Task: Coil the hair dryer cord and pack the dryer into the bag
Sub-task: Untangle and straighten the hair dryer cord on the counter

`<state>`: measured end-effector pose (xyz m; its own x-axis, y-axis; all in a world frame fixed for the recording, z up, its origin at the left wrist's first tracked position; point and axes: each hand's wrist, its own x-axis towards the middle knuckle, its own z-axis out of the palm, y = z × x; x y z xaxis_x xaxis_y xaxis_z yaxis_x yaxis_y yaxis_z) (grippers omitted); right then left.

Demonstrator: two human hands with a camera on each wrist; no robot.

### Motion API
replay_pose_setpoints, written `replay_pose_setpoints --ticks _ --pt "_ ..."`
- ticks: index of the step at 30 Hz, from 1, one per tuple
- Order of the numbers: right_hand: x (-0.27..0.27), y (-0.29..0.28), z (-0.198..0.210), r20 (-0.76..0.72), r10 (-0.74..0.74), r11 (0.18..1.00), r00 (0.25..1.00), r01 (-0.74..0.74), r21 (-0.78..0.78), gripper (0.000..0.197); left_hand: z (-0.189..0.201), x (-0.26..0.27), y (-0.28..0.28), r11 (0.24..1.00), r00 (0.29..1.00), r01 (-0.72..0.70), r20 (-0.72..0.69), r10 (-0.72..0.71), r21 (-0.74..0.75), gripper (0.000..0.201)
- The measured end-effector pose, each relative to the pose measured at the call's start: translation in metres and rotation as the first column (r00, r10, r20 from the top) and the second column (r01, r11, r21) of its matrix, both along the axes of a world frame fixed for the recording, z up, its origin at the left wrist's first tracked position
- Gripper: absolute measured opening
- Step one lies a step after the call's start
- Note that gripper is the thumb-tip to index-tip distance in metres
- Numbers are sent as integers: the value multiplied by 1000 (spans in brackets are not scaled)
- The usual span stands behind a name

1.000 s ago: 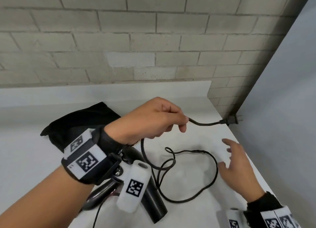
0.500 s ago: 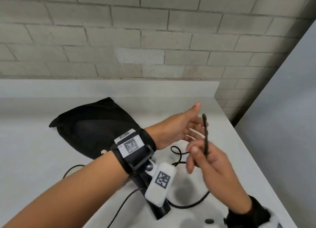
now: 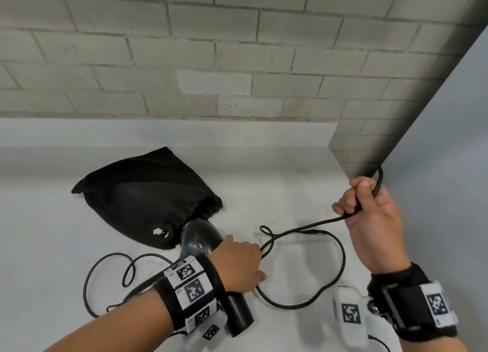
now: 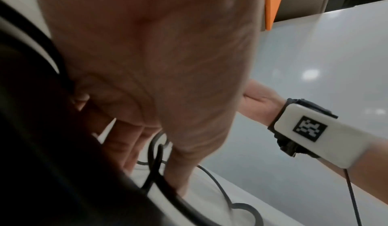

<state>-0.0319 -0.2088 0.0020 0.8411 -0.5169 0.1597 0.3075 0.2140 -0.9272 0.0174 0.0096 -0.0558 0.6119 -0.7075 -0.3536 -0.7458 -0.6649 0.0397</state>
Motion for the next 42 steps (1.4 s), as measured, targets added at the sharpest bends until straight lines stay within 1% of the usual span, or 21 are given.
replay_pose_setpoints --ticks 3,7,12,15,17,18,20,21,22,23,24,25,26,27,30,32,34,36,38,40,42 --pt "3 -7 -23 -54 -62 998 997 61 -19 25 5 5 2 1000 997 -7 -79 9 19 38" --pt "-1 -15 -53 -193 -142 976 971 105 -191 24 17 19 14 959 959 -192 -246 139 -207 48" --pt "-13 -6 -74 -376 -173 903 911 -6 -430 17 57 38 27 856 958 -281 -177 225 -433 63" --pt "-15 2 -72 -481 -195 843 855 -105 -528 21 83 44 31 812 960 -266 -68 272 -520 65" --pt "-17 4 -67 -551 -220 775 805 -198 -600 41 97 46 31 797 963 -224 -2 270 -561 66" --pt "-19 5 -63 -604 -227 721 764 -285 -631 52 102 47 31 788 965 -204 18 263 -580 66" --pt "-25 9 -51 -724 -267 564 636 -506 -653 65 109 47 29 765 967 -175 37 252 -620 66" --pt "-28 13 -45 -746 -302 487 594 -576 -656 68 111 47 28 755 968 -161 48 247 -635 66" --pt "-31 18 -38 -727 -320 429 608 -591 -683 70 113 46 26 744 969 -157 45 244 -650 66" --pt "-33 24 -30 -681 -289 414 673 -553 -723 71 114 46 23 729 970 -164 26 242 -665 66" --pt "-36 31 -22 -616 -192 460 764 -484 -744 69 114 45 20 709 972 -187 -24 234 -680 66" --pt "-37 40 -14 -527 -51 546 848 -418 -726 60 114 44 17 683 972 -222 -99 214 -695 66" --pt "-37 48 -9 -439 83 619 895 -391 -681 49 113 43 14 661 965 -262 -188 182 -703 64" --pt "-37 57 -5 -393 189 656 900 -413 -631 42 113 40 11 644 952 -296 -274 137 -706 61" --pt "-30 78 -13 -407 400 660 821 -566 -494 42 109 33 8 637 897 -342 -442 3 -690 40" --pt "-26 87 -20 -394 437 668 809 -585 -460 32 103 32 14 629 865 -337 -494 -88 -701 25" --pt "-24 90 -23 -378 427 700 821 -565 -437 22 95 37 25 633 835 -322 -526 -160 -704 18" --pt "-23 90 -24 -359 437 720 825 -560 -409 12 87 39 39 677 832 -275 -521 -188 -683 24" --pt "-23 89 -22 -342 449 739 825 -559 -377 12 77 38 53 723 860 -221 -480 -172 -655 43" --pt "-23 84 -20 -325 430 764 842 -531 -365 19 63 36 69 785 921 -194 -385 -61 -588 65" --pt "-22 77 -16 -304 394 787 867 -490 -375 24 46 37 89 868 975 -194 -189 118 -458 74"
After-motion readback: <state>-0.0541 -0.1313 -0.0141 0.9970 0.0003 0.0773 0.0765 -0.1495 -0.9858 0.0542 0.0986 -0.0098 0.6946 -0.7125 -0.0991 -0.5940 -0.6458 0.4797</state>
